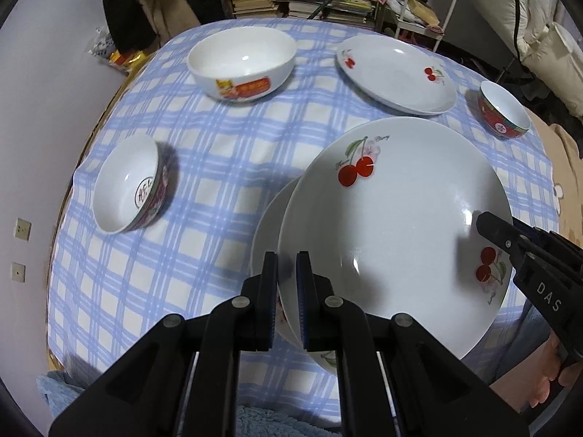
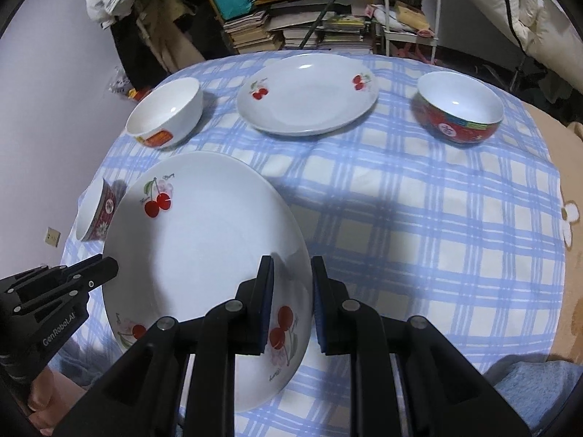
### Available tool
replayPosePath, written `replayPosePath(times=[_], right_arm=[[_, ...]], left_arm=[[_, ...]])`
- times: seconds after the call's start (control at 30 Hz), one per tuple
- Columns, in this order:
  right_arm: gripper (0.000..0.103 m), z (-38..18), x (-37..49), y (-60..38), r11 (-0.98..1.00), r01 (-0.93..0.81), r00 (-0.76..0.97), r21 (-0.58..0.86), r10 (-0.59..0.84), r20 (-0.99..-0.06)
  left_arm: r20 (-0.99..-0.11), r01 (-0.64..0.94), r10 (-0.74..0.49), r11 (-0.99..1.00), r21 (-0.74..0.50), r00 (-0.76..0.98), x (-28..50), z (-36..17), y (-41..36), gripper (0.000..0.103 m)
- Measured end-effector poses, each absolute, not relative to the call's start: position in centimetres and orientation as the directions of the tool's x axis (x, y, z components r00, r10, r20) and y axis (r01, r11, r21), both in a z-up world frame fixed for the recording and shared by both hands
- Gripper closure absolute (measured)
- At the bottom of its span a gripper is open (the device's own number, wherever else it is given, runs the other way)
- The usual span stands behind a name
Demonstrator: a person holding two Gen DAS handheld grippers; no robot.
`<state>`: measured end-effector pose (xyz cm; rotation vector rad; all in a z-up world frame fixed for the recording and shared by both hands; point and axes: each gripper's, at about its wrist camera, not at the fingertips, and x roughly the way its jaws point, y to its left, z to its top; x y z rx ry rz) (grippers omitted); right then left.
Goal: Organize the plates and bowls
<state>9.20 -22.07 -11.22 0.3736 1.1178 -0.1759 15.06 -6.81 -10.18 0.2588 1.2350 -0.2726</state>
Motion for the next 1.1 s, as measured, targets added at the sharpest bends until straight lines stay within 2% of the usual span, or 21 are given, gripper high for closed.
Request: replayPosePath(times=[1.1], right_arm=[[0.082,-14.9,10.9,-19.6,0.956,0.226,0.406,0.185,0.080,-0.910]], left_arm=[[-0.967,0.287,-0.032,0.957,0.043,0.251,15.9,-13.5,-4.3,0.094]])
